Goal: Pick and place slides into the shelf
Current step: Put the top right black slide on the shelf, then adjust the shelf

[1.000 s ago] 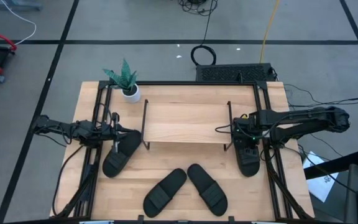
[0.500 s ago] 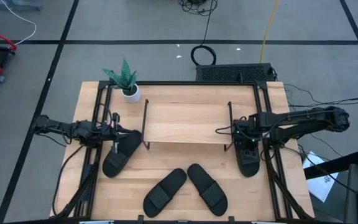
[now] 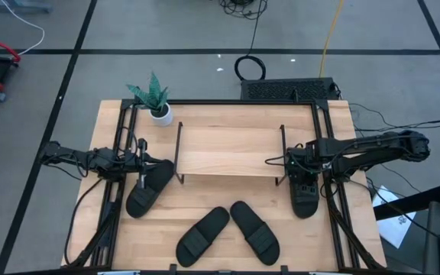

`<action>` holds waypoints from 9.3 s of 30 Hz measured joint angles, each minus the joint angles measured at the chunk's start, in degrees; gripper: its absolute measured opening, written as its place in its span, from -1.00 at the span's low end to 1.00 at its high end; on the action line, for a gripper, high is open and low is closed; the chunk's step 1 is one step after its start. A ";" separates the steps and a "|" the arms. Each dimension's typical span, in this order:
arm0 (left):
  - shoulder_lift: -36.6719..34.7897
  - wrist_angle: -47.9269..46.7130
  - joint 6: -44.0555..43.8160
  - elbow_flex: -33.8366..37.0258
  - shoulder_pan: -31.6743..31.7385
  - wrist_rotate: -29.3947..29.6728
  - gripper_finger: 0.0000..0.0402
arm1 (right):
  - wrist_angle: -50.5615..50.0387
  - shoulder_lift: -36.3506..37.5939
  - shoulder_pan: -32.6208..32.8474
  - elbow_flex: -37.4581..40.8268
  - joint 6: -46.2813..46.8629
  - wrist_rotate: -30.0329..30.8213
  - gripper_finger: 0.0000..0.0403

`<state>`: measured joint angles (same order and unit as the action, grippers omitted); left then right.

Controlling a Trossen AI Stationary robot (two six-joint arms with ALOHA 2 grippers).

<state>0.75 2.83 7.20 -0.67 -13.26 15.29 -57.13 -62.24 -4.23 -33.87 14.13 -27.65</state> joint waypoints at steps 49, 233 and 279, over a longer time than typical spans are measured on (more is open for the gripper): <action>0.00 0.33 -1.51 0.06 0.01 0.02 -0.87 | -32.98 3.73 -0.26 -42.09 -5.87 12.12 -0.98; 0.97 -0.27 -1.36 0.04 -0.01 -0.27 -0.87 | -8.88 -12.25 -3.33 -57.78 -18.45 13.01 -0.72; 4.87 1.66 -2.60 0.13 -0.01 -0.24 -0.87 | 41.34 14.22 44.35 0.77 12.53 59.34 -1.00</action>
<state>5.63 4.49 4.60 -0.54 -13.28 15.05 -15.79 -48.02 40.12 -33.09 26.66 31.69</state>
